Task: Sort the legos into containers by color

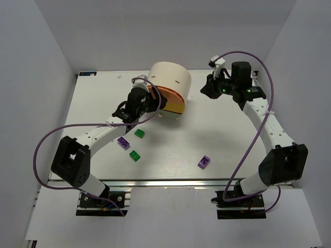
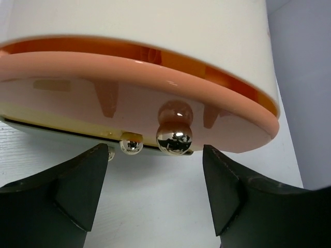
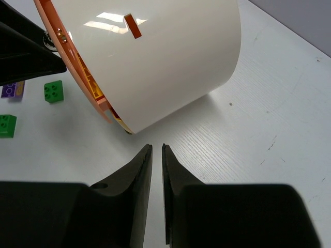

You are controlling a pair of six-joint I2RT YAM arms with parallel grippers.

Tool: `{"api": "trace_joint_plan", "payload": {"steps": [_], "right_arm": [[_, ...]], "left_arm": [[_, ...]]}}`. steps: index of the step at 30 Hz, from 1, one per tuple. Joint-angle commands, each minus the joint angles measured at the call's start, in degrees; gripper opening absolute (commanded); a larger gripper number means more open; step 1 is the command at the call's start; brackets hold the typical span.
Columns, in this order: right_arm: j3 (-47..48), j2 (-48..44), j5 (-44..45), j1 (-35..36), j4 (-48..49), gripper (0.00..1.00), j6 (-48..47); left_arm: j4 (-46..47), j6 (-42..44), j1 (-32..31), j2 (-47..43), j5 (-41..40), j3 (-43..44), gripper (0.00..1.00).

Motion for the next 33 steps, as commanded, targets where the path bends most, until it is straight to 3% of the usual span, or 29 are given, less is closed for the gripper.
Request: {"api": "trace_joint_plan", "payload": {"steps": [1,13,17,23,33], "right_arm": [[0.1,-1.4,-1.3,-0.5,1.6,0.19,-0.3],[-0.8,-2.2,-1.2,-1.2,1.3,0.19,-0.8],[-1.5,-2.7,-1.2,-1.1,1.5,0.19,-1.0],[-2.2,-2.7,-1.7,-1.3,1.7,0.19,-1.1],[-1.7,-2.4,-1.8,-1.4,1.6,0.19,-1.1]], "left_arm": [[-0.6,0.5,0.6,0.9,1.0,1.4,0.84],[-1.1,1.0,1.7,7.0,0.6,9.0,0.86],[1.4,1.7,1.7,4.4,2.2,4.8,0.81],[5.9,1.4,1.7,-2.0,3.0,-1.9,0.84],[5.5,1.6,2.2,0.9,5.2,-1.8,0.80]]}}
